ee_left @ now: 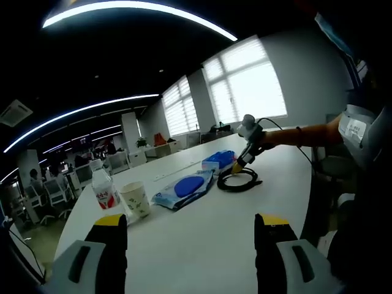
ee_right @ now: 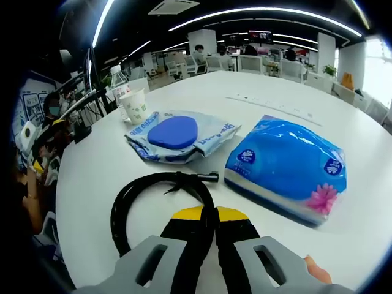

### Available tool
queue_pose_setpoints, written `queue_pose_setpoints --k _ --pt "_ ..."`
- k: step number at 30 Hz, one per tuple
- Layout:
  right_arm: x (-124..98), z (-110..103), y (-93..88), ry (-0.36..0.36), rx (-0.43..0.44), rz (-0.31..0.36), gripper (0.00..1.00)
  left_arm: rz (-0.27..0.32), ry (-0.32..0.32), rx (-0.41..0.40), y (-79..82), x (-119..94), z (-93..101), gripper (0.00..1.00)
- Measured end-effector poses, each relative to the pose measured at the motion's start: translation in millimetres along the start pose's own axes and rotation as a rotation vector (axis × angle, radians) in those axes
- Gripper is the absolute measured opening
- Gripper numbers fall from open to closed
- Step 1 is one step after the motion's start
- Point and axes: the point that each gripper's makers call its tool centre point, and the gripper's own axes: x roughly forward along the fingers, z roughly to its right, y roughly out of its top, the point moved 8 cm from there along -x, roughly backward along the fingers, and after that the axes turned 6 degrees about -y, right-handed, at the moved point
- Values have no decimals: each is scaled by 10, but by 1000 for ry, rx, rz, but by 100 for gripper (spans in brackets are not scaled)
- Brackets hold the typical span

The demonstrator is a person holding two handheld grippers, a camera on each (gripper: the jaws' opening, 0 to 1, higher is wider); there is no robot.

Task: Arrange the tabletop items into an orderly group along one side of the table until the central work area is clear of visible clutter.

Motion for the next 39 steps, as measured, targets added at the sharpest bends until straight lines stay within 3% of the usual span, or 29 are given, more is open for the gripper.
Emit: queue_pose_setpoints --k 11,16,22,30,39 --pt "27 12 -34 2 -9 -9 6 -13 3 7 -16 0 -8 84" --pt "34 -9 -32 14 2 7 16 -10 5 4 -24 -7 -13 84" --pt "29 -53 -38 11 -26 13 19 -14 4 2 -45 -7 -11 84" --pt "11 -38 -60 24 9 33 20 -15 2 1 -51 -7 -17 84" --pt "-102 -33 -112 43 47 82 28 -10 7 -3 -48 -3 17 84"
